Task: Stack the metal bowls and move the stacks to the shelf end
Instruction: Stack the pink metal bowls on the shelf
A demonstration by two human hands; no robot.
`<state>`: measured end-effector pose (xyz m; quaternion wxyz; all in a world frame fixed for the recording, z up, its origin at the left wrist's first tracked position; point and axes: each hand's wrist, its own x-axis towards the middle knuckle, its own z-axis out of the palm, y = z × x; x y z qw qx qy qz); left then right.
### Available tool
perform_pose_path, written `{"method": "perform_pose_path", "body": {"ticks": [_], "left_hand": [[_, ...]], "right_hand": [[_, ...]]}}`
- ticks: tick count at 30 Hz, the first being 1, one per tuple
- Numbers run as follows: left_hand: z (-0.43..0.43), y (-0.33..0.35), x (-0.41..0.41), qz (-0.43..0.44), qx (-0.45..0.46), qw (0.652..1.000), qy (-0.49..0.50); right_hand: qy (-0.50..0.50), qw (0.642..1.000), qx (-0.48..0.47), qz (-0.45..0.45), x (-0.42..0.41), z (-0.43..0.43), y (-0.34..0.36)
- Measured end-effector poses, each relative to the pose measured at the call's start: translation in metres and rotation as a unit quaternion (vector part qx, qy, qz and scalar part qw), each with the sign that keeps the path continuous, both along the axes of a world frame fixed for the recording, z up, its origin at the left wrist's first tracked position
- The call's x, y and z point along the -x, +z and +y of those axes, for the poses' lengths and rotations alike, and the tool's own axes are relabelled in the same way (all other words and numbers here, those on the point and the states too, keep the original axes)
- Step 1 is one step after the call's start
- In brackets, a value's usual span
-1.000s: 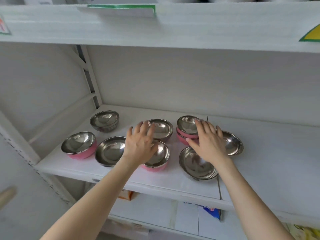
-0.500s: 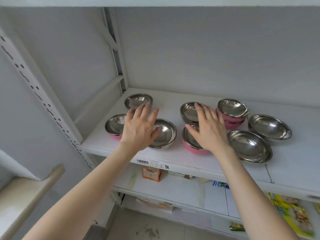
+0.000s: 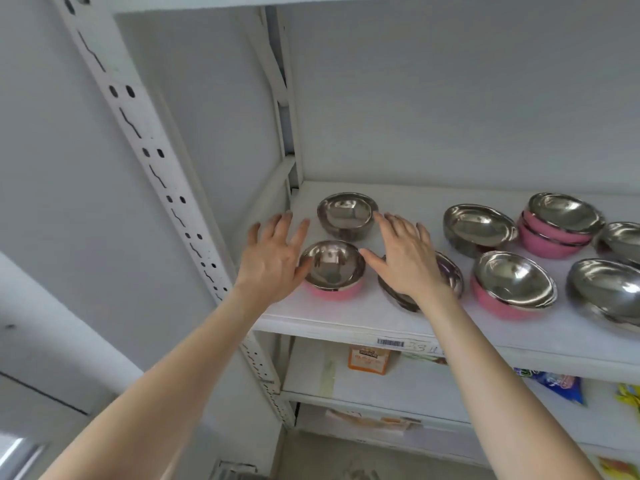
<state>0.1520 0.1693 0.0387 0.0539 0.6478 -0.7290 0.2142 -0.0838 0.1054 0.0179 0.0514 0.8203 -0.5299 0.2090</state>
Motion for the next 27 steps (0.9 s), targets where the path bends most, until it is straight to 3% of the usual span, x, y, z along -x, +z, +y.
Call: {"method": "perform_pose_path", "body": {"ticks": [6, 10, 16, 20, 24, 27], "left_hand": [[-0.013, -0.031, -0.035, 0.052, -0.065, 0.997, -0.007], [-0.024, -0.054, -0.033, 0.209, -0.142, 0.968, -0.015], [-0.028, -0.074, -0.017, 0.471, -0.223, 0.852, -0.042], [-0.029, -0.082, -0.010, 0.576, -0.241, 0.781, -0.034], [-0.030, -0.087, -0.003, 0.694, -0.260, 0.670, -0.030], [-0.031, -0.085, 0.000, 0.729, -0.258, 0.633, -0.021]], "right_hand": [[-0.009, 0.994, -0.112, 0.008, -0.027, -0.014, -0.021], [-0.010, 0.986, -0.168, 0.011, -0.026, -0.020, -0.031], [-0.017, 0.979, -0.201, -0.005, -0.031, -0.027, -0.041], [-0.012, 0.978, -0.206, -0.024, -0.031, -0.033, -0.047], [0.002, 0.973, -0.222, -0.069, -0.031, -0.033, -0.049], [0.009, 0.965, -0.234, -0.114, -0.032, -0.029, -0.044]]}}
